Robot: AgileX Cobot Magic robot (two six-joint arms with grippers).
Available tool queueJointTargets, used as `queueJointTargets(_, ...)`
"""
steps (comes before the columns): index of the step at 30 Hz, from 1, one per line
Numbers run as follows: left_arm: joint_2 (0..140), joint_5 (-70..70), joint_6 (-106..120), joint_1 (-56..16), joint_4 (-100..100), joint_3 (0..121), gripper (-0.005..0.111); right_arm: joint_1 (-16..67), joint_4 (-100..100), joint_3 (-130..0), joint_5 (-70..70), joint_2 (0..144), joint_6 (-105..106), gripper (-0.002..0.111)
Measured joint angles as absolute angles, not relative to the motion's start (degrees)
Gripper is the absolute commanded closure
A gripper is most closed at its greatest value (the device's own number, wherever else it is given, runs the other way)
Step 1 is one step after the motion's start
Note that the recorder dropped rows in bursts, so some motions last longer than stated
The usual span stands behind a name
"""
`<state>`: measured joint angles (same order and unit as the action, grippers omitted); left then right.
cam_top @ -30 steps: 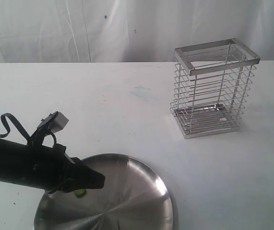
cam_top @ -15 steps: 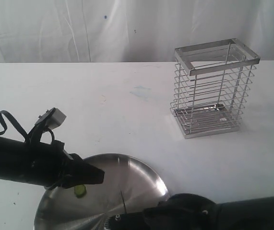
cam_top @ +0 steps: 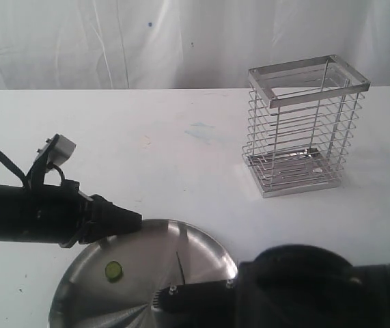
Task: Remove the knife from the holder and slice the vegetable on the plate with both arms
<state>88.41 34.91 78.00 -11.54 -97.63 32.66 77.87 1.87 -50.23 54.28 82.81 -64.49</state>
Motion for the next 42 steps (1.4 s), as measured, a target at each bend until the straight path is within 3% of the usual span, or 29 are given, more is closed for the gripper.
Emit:
queueJointTargets(8,88.41,36.21,78.12,-11.43,-97.00,32.66,0.107,82.69,1.78,-50.23,50.15,85.46,-73.49,0.108)
queueJointTargets(42,88.41,36.21,78.23,-11.43,-97.00,32.66,0.107,82.81,-1.75,-50.23,44.70,96.29,-76.87,0.108)
